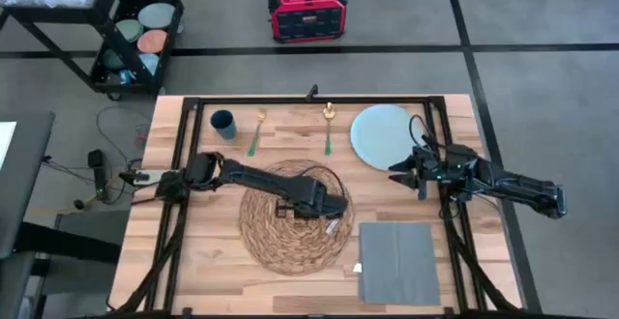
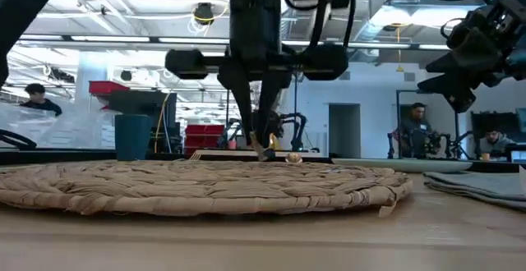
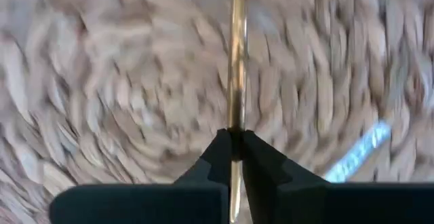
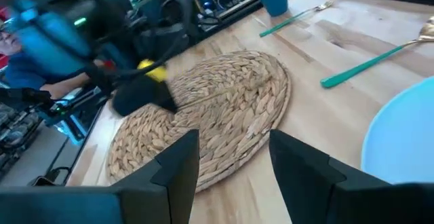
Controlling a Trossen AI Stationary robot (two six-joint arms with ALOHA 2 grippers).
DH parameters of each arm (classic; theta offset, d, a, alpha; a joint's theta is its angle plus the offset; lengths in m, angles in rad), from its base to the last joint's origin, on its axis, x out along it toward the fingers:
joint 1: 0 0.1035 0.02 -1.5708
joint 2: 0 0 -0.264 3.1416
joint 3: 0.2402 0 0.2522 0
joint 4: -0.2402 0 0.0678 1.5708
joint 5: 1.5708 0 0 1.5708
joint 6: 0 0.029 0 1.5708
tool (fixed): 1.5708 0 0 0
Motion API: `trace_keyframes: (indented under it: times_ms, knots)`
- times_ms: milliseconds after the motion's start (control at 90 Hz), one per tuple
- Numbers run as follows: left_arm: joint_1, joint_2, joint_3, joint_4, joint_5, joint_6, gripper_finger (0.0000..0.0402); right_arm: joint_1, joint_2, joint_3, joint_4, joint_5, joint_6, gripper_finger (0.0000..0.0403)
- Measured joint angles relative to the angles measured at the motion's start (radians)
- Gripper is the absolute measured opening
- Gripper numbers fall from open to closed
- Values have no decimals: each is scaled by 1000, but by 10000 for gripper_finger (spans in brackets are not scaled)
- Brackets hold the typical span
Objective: Set table place
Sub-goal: Put the gold table knife on the brown placemat
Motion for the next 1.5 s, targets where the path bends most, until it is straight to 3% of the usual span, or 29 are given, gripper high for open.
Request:
trace_keyframes:
  times_ms: [311, 678, 789, 944, 1133, 1500]
  knots:
    - [-73, 0, 0, 28, -32, -112, 0, 0, 0, 0, 0, 1, 3, 166]
    - [-67, 6, -36, 148, -63, -77, 0, 0, 0, 0, 0, 2, 3, 146]
    - [-67, 20, -48, 256, -59, -71, 0, 0, 0, 0, 0, 1, 3, 135]
    - [-65, 46, -50, 258, 3, -73, 0, 0, 0, 0, 0, -1, 3, 129]
    - [-64, 47, -50, 246, 0, -70, 0, 0, 0, 0, 0, -1, 3, 129]
    - [-63, 50, -42, 311, 20, 33, 82, 0, 0, 0, 0, -5, 3, 129]
